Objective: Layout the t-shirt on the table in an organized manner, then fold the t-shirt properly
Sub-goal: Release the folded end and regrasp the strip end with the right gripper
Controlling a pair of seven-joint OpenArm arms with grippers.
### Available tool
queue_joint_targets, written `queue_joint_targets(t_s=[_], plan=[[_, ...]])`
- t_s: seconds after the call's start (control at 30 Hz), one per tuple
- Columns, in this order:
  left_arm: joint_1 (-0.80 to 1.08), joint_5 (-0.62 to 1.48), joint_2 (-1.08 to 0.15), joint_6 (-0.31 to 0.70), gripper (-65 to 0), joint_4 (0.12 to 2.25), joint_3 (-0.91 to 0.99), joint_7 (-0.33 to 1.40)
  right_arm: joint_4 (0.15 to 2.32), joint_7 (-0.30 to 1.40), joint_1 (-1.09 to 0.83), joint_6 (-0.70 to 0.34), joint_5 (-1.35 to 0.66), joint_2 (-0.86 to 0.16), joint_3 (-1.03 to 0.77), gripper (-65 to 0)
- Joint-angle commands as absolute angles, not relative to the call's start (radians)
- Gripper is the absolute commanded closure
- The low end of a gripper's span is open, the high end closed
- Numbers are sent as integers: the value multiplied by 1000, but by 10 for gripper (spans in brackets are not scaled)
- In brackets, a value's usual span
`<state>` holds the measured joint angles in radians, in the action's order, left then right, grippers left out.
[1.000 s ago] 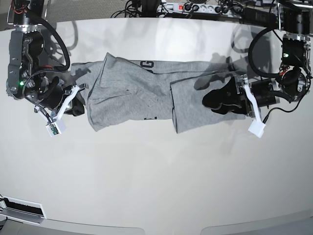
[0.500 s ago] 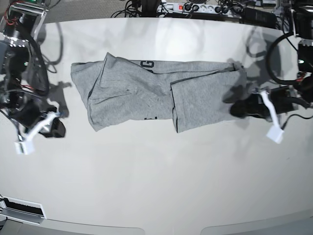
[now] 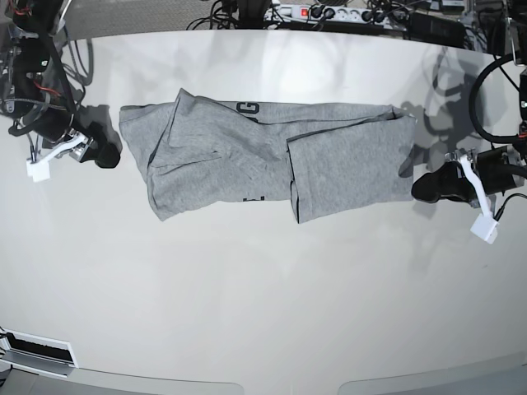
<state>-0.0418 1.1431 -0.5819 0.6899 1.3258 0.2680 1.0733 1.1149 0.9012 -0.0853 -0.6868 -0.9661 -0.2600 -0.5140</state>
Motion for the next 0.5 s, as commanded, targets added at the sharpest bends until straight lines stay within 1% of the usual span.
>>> queue_joint_targets(t_s=[0.0, 0.1, 0.17, 0.3, 0.47], plan=[[-59, 1162, -604, 698, 0, 1340, 276, 1055, 1092, 902, -68, -698, -977, -277, -518, -418], [-59, 1163, -604, 698, 0, 1340, 276, 1054, 989, 911, -41, -698, -1001, -277, -517, -418], [-59, 1163, -604, 698, 0, 1340, 276, 1055, 952, 960, -23, -698, -1062, -277, -517, -418], [-59, 1162, -604, 698, 0, 1340, 276, 1055, 947, 1073, -2, -698, -1175, -268, -517, -418], [-58, 1163, -604, 698, 0, 1340, 276, 1055, 952, 1121, 20, -698, -1175, -258, -471, -415]])
